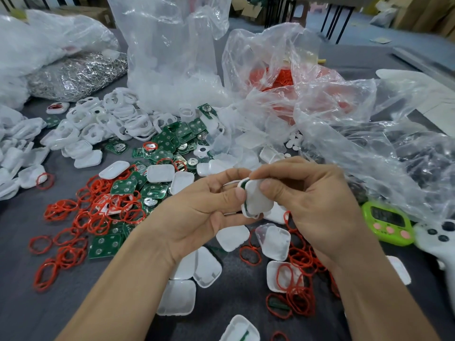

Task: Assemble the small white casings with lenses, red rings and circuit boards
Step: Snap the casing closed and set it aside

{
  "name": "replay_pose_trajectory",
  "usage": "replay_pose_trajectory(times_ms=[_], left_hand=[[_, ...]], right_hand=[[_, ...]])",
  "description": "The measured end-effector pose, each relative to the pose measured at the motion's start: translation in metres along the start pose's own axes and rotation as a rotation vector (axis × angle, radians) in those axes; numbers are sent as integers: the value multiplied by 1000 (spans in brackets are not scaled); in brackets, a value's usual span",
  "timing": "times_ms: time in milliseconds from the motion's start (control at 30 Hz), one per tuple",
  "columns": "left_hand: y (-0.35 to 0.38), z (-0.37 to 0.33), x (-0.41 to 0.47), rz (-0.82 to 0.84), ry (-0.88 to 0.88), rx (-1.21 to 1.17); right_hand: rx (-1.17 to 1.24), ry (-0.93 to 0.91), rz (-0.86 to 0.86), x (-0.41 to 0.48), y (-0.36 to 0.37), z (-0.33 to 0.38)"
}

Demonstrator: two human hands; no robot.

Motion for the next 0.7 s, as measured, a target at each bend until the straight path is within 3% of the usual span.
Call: replay_pose_trajectory(times_ms=[533, 700], left_hand=[[2, -4, -2, 2, 47, 18], [1, -6, -2, 0, 89, 12]], right_hand=[[-94, -48, -131, -7, 0, 1], [-56, -43, -247, -12, 1, 0]])
Point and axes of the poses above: each hand's wrist, its own x-axis towards the middle knuckle, its own y-axis out of the palm, z = x × y, the point moved 7 cm from there along x, towards the middle knuckle, and after that the axes turned 7 degrees about -z, right-handed, at the moved point
